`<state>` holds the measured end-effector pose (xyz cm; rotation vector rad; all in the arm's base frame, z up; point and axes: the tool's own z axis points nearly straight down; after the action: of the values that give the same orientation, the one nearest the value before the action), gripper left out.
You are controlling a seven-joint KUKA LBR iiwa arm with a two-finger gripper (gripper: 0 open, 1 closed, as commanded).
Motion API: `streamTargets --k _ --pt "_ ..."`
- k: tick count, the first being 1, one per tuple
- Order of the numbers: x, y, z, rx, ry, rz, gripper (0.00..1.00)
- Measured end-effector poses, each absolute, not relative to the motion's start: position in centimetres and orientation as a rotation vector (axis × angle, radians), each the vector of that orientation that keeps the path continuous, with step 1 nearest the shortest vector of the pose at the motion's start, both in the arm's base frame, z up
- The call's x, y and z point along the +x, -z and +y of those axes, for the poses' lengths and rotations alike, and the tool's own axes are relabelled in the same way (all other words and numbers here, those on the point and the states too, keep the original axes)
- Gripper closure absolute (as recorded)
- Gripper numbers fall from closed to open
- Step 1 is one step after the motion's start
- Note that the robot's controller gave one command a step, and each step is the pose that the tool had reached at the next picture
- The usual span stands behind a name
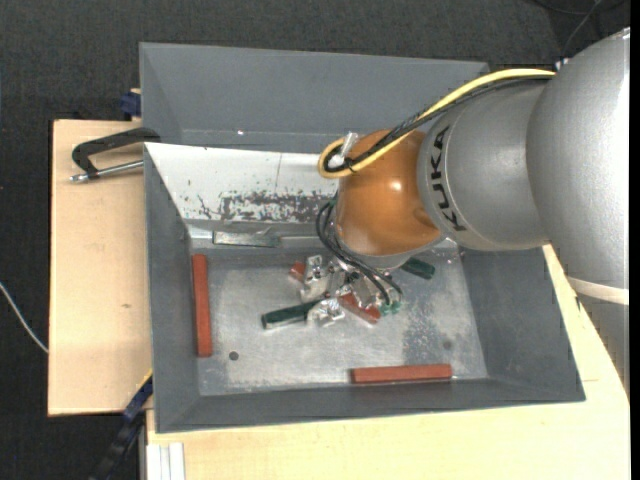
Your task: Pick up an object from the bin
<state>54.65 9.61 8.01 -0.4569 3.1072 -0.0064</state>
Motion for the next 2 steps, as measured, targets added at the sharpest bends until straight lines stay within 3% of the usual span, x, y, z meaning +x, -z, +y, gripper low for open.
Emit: streamTargets --k 2 --pt "54.5 -10.8 9.8 -0.458 -0.002 3.105 1.00"
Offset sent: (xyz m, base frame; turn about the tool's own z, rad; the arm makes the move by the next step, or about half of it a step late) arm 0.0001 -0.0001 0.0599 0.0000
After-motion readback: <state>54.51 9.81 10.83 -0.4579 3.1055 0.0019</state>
